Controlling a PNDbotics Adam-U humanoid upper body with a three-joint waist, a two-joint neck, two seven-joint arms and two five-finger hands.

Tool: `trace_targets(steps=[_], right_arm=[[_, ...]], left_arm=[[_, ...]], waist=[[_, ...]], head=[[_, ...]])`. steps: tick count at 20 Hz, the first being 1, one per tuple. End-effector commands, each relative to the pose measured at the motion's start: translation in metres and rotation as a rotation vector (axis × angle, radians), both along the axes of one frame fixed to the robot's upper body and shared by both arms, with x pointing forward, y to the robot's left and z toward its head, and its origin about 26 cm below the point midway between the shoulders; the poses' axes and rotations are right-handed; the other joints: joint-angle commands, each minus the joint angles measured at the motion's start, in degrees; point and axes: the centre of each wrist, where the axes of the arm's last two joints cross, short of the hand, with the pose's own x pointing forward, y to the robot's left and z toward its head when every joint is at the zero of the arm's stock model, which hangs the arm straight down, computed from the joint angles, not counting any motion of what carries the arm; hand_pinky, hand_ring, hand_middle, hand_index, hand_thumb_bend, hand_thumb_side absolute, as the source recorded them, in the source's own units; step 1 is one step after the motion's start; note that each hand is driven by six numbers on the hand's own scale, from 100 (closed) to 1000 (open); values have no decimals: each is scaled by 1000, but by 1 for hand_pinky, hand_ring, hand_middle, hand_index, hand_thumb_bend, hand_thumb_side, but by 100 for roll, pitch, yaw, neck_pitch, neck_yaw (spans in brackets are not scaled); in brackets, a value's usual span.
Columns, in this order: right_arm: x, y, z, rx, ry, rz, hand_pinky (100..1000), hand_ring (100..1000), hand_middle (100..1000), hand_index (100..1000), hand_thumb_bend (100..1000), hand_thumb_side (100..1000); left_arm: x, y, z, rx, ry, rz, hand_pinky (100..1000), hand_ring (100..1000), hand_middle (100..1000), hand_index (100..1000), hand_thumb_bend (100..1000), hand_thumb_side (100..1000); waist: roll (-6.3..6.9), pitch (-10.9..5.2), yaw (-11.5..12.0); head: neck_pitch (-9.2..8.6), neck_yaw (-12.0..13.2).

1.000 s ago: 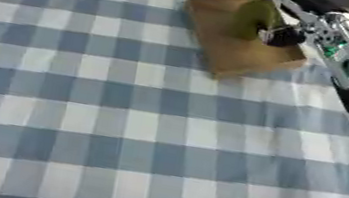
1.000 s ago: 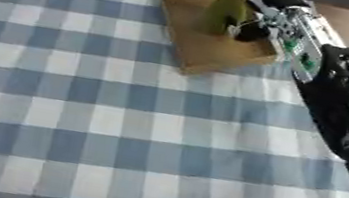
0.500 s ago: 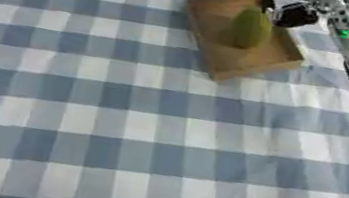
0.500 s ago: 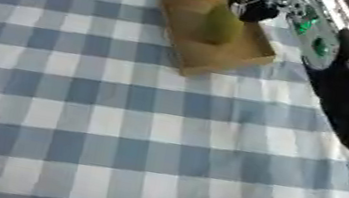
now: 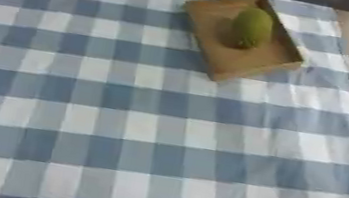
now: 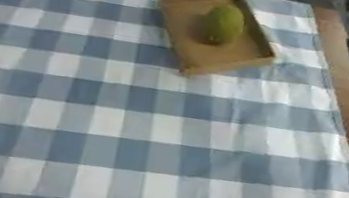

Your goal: Pick up objects on the table and place them in the box.

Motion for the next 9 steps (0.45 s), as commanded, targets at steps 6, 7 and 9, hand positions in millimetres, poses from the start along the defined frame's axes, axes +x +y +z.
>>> trace_targets(steps=[6,7,9], right_arm=[[-46,-14,5,226,-297,296,858,877,677,753,100,215],[-46,-18,2,255,-327,325,843,847,656,741,100,151],[-46,-26,-3,332,-389,334,809,807,594,693,100,198]], left_arm=[[-1,3,14,3,-51,8,584,603,612,752,193,433],[-1,3,14,-1,-52,8,585,603,612,752,196,432],[-1,3,14,-9,-54,8,586,604,612,752,202,427]], waist=[[36,-137,-11],[43,-138,-24],[59,-142,-48]], head=[[-17,166],[-17,190],[-18,229]])
